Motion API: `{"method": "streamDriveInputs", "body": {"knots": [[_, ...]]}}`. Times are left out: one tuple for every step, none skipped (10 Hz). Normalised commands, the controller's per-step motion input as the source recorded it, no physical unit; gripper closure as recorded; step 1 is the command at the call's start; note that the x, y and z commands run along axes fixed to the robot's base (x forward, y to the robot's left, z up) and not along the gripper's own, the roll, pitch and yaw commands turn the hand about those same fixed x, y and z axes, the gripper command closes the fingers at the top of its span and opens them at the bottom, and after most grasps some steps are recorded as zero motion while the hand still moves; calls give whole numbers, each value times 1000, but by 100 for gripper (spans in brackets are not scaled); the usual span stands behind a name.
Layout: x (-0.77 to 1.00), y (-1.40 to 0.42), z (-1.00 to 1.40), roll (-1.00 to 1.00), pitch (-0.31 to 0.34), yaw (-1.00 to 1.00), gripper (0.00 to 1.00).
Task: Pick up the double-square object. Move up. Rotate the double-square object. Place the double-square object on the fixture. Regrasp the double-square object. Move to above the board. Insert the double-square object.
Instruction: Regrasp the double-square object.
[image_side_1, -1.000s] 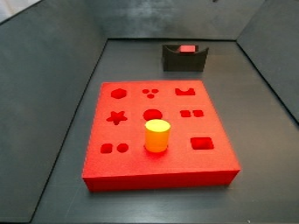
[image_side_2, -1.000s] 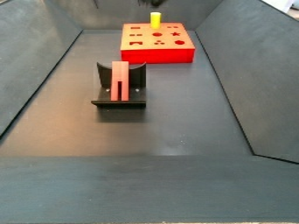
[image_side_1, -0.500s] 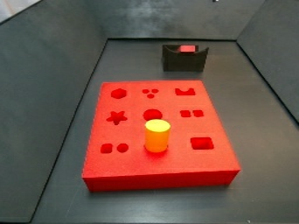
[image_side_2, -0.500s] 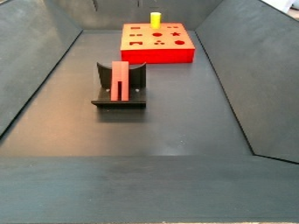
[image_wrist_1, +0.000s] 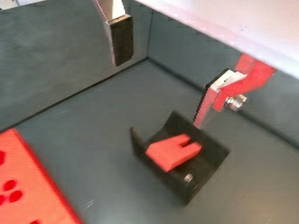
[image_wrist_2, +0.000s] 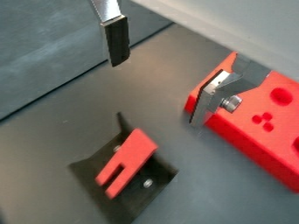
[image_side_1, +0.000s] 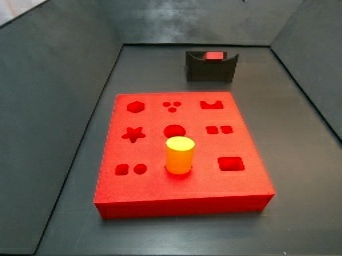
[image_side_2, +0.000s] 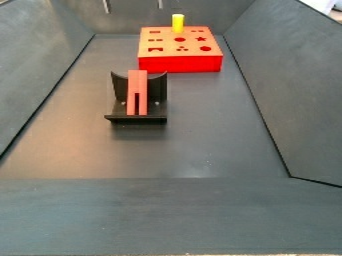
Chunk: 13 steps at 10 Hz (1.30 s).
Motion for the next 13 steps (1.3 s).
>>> {"method": "streamDriveInputs", "body": {"knots": [[6,-19,10,1000,39,27,0],[16,-21,1,1000,45,29,0],[37,-22,-12,1000,55,33,0],[51,-25,-17,1000,65,37,0],[63,-26,-14,1000,76,42,0],[75,-29,-11,1000,91,48,0],[96,-33,-21,1000,115,60,0],[110,-38,-22,1000,138,71,0],[122,-43,-23,1000,172,93,0],[129,-44,-23,1000,194,119,0],[135,-45,-23,1000,217,153,0],[147,-48,-25,968,232,196,0],[162,-51,-28,742,200,222,0]]}}
